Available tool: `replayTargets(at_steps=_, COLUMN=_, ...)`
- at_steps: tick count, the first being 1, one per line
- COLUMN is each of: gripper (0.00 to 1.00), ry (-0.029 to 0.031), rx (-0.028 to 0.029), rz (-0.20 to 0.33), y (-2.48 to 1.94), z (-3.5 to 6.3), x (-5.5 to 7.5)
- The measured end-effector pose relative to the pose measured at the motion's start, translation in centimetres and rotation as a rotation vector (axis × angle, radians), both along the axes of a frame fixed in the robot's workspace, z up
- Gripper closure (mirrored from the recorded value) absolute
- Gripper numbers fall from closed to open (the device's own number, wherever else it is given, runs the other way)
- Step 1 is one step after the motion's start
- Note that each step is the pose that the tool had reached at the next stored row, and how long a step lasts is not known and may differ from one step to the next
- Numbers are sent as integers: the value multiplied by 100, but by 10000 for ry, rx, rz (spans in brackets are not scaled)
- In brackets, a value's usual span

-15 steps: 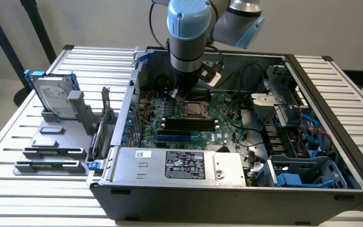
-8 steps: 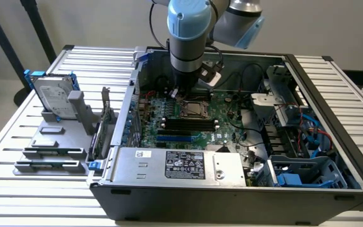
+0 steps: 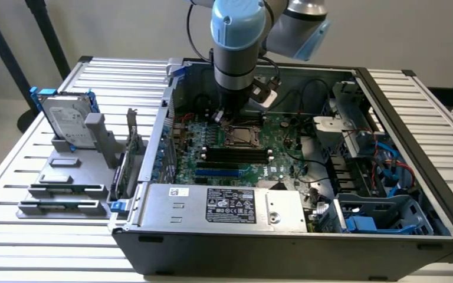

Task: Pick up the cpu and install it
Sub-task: 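Install the first cpu locking lever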

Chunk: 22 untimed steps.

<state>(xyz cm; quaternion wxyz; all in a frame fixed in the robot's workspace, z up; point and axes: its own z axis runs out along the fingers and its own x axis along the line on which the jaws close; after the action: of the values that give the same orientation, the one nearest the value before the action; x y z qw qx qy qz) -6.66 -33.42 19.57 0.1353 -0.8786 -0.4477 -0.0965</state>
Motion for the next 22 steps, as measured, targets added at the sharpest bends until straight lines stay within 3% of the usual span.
replayTargets(at_steps=22, gripper=89, ry=-1, rx=-1, rz=1, y=0, z=-52, x=109)
